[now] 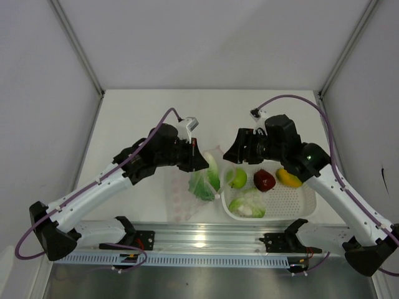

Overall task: Place the food in the zip-top bag and seal the zipper
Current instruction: Adjust the zipper food storage bag at the center of the board.

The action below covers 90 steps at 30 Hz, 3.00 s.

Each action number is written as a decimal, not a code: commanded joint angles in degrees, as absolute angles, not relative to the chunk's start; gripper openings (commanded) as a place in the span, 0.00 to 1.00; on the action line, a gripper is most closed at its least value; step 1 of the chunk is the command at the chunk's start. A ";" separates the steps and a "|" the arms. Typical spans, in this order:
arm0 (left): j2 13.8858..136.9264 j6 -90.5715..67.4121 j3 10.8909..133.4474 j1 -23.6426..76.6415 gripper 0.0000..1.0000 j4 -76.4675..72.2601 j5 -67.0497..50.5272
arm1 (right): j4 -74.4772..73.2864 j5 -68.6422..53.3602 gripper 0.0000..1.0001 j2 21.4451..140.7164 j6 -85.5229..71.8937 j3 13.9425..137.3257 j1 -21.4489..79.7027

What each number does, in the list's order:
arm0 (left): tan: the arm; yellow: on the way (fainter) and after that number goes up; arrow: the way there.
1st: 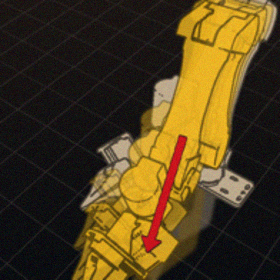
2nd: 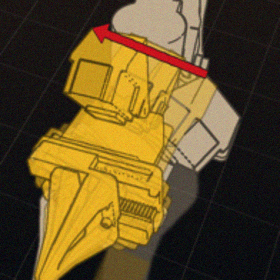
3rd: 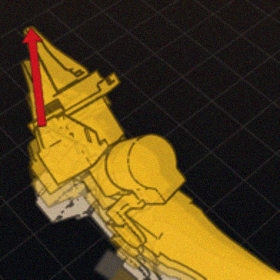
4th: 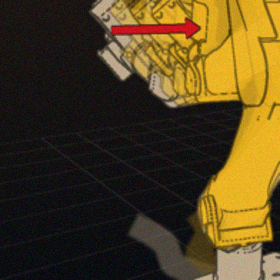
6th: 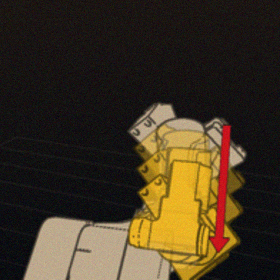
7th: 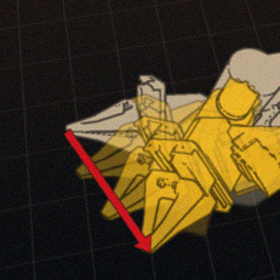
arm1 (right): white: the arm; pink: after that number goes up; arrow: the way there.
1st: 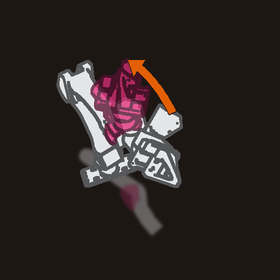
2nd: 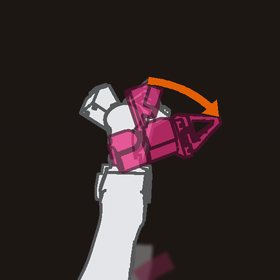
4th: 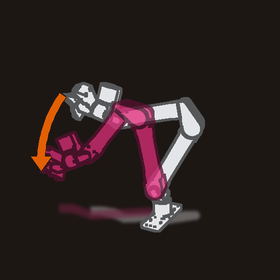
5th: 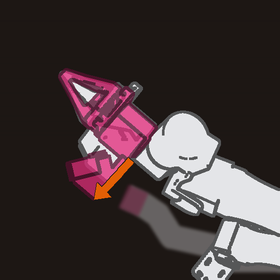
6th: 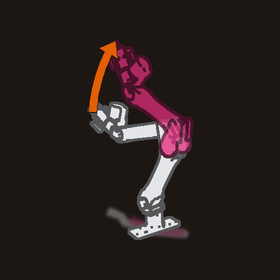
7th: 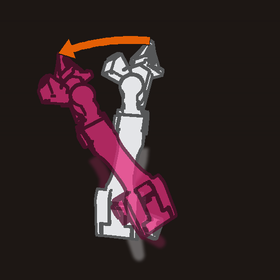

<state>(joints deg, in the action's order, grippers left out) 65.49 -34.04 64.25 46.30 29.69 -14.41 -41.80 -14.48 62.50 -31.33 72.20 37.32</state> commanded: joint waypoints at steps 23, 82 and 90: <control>63.72 -32.96 66.27 45.70 0.01 28.47 -15.82 | -24.26 -12.57 0.13 72.24 -27.07 56.60 36.91; 55.11 -31.37 84.99 34.01 0.01 38.59 -21.79 | -52.48 2.02 0.00 87.28 -22.41 116.81 55.55; 56.07 -32.70 62.67 32.18 0.01 34.45 -21.53 | -41.12 -5.54 0.00 84.55 -27.07 92.55 51.24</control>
